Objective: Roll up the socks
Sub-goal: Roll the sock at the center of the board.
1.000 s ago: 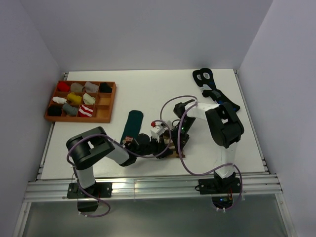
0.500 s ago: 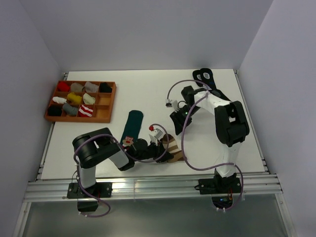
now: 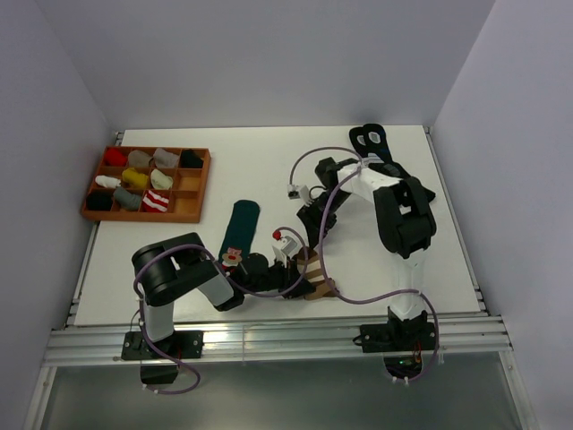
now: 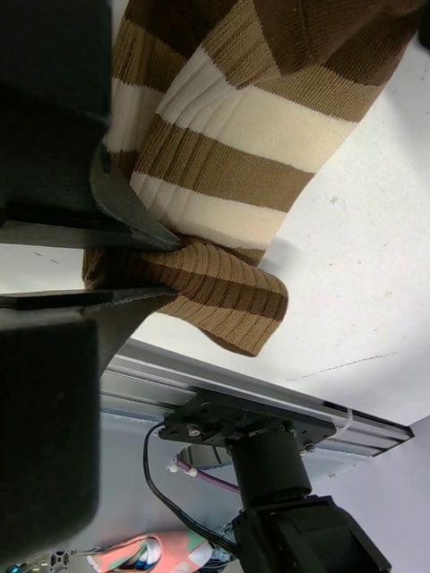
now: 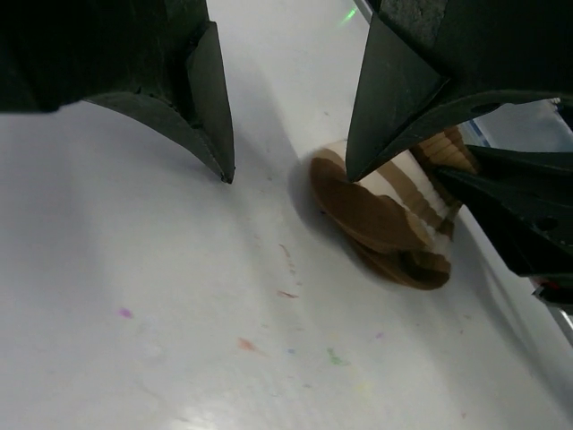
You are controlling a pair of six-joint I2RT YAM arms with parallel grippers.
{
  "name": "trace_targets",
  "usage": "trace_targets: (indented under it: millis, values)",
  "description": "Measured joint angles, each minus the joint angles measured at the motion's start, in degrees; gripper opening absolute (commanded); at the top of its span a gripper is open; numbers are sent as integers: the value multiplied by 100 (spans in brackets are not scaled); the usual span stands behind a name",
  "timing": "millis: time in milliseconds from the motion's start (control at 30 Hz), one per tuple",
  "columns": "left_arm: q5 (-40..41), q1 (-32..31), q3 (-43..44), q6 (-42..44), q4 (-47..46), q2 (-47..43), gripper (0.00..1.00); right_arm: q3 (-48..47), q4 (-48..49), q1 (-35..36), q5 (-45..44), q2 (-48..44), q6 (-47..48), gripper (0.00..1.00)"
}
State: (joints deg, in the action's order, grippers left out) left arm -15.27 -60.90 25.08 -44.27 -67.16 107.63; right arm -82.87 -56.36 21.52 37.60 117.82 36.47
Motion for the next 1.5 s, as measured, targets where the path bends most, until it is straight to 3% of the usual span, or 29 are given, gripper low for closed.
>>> trace_targets:
  millis: [433,533,667,867,1133,1333,1500]
  values:
    - [-52,0,42,4,79,-2,0,195,-170,638,170,0,101,59]
    - [-55,0,46,4,92,-9,0,238,-151,651,162,7,87,48]
    - [-57,0,66,9,190,-46,0,413,-109,658,111,7,68,25]
    - [-96,-11,66,24,396,-162,0,531,-57,568,44,7,-72,12]
    - [70,13,55,166,656,-352,0,369,-103,-131,-116,7,-234,11]
    - [96,17,96,210,728,-358,0,387,-103,-96,-155,-4,-197,7]
    - [98,17,175,260,841,-358,0,413,-28,-59,-229,-48,-210,13]
